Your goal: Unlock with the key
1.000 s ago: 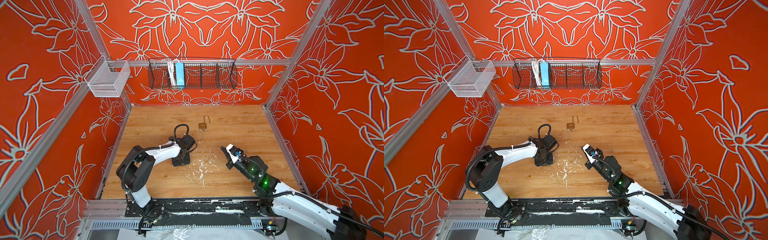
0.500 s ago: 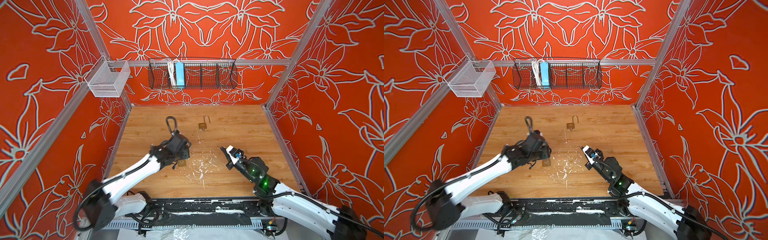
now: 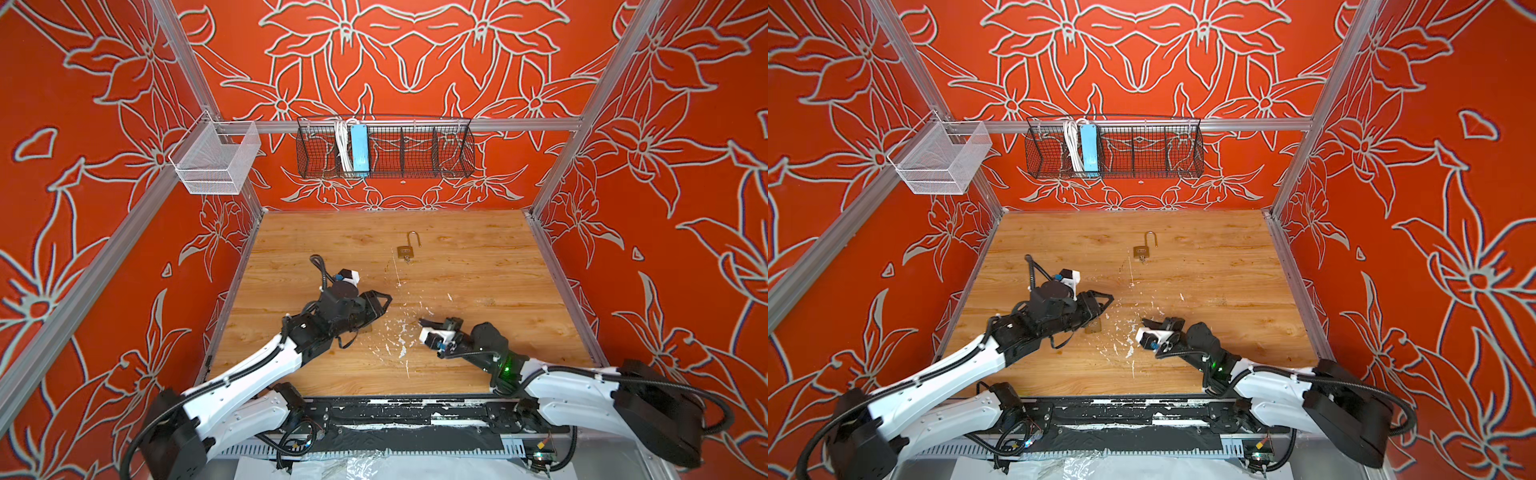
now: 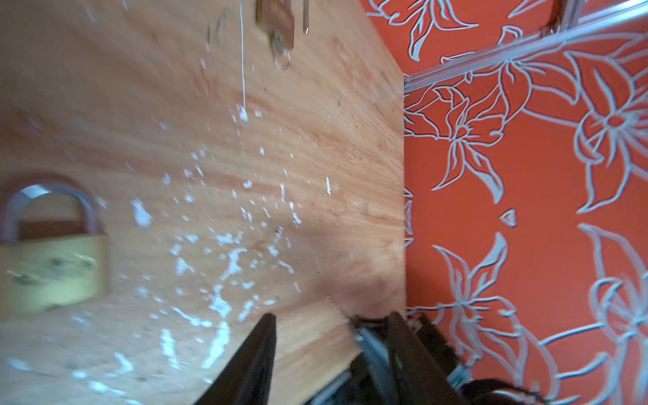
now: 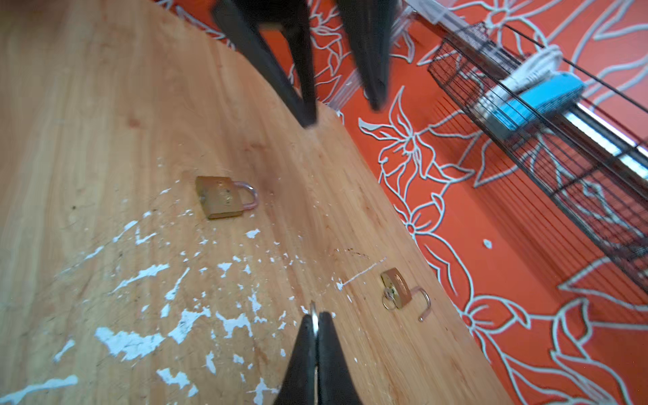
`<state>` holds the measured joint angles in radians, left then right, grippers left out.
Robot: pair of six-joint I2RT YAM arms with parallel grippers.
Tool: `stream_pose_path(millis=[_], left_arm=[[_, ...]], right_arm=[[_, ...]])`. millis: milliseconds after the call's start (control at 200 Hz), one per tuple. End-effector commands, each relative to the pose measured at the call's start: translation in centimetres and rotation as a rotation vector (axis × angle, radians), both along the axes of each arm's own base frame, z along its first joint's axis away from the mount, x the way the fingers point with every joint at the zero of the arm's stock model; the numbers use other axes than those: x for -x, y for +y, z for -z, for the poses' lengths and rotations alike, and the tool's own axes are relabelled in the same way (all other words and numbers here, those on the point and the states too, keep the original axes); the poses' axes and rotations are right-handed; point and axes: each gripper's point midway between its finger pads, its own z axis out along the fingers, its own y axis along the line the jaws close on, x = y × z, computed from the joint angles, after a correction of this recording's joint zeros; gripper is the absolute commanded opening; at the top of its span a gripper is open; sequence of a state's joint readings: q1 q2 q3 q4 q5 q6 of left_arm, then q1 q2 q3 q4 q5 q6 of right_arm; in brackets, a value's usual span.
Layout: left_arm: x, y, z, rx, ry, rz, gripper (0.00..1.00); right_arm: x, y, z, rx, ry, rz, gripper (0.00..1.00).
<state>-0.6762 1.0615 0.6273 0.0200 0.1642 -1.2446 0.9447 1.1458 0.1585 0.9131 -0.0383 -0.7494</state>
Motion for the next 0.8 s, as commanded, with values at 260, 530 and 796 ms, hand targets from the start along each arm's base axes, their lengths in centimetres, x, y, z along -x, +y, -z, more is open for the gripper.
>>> stream_pose_path(millis=[260, 530, 796], left_arm=[[0.8, -3.8, 2.0, 0.268, 0.314, -0.092, 0.54], [0.4, -4.9, 2.2, 0.306, 0.359, -0.111, 0.52], [-0.1, -7.4, 2.7, 0.356, 0.379, -0.103, 0.3]], right_arm=[[0.5, 0.8, -2.0, 0.016, -0.214, -0.033, 0.0], [0.8, 0.7, -2.4, 0.004, -0.222, -0.044, 0.0], [0.9, 0.7, -2.3, 0.008, -0.222, -0.044, 0.0]])
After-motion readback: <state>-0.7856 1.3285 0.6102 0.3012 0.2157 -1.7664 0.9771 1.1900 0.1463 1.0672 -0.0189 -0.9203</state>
